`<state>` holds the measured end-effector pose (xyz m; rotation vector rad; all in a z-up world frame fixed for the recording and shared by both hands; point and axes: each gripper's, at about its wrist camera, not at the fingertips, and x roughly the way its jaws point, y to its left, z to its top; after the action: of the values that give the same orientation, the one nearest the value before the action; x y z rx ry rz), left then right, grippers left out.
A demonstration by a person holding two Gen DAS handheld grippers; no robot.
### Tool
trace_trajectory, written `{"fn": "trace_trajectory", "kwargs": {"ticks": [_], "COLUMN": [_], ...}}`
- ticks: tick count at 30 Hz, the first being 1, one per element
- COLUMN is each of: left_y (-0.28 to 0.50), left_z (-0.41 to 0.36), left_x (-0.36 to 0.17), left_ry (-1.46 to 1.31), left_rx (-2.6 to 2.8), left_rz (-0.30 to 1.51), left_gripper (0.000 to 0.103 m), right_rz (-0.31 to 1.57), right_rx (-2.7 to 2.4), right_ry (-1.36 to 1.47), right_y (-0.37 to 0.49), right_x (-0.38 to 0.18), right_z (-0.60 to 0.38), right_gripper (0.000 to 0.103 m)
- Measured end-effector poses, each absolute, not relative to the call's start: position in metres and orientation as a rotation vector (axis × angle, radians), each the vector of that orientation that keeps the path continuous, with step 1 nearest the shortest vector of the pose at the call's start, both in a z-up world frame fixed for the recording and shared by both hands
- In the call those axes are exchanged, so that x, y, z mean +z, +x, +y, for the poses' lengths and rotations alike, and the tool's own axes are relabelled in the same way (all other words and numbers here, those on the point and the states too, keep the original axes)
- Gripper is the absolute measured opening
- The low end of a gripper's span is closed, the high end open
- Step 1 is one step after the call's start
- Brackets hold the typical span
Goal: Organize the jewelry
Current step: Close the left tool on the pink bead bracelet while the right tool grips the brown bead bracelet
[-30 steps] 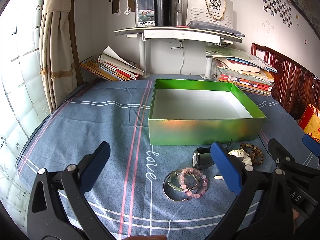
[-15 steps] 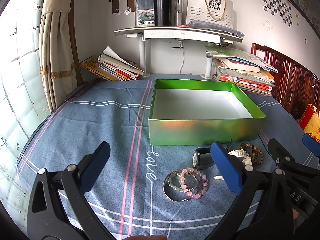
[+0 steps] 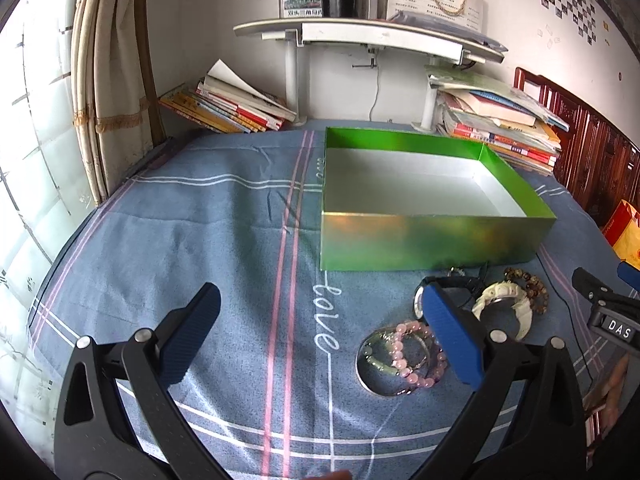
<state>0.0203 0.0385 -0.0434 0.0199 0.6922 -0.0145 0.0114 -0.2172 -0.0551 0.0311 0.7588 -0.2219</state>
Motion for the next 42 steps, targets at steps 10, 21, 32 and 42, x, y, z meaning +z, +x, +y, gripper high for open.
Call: {"fn": "trace_trajectory", "kwargs": {"ticks": [10, 21, 32, 42], "left_y": [0.030, 0.040, 0.038, 0.042], "left_z": [0.015, 0.021, -0.009, -0.003], "left_x": [-0.084, -0.095, -0.087, -0.089], "left_ry": [0.114, 0.068, 0.086, 0.060], "left_rx": [-0.159, -0.193, -0.316, -0.303], "left_rz": [0.860, 0.912, 0.915, 0.903], "left_gripper": [0.066, 0.029, 0.017, 0.001], "right_rz": [0.916, 0.875, 0.885, 0.910], "right_rx": [-0.054, -0.062, -0.105, -0.127], "right_ry": [0.067, 0.067, 0.064, 0.107], "right_y": [0.023, 0.023, 0.029, 0.052], "right_x": [-0.083, -0.075, -0.082, -0.093], "right_z": [-0.183, -0.178, -0.192, -0.209], "right_gripper": [0.050, 0.046, 0.046, 0.019]}}
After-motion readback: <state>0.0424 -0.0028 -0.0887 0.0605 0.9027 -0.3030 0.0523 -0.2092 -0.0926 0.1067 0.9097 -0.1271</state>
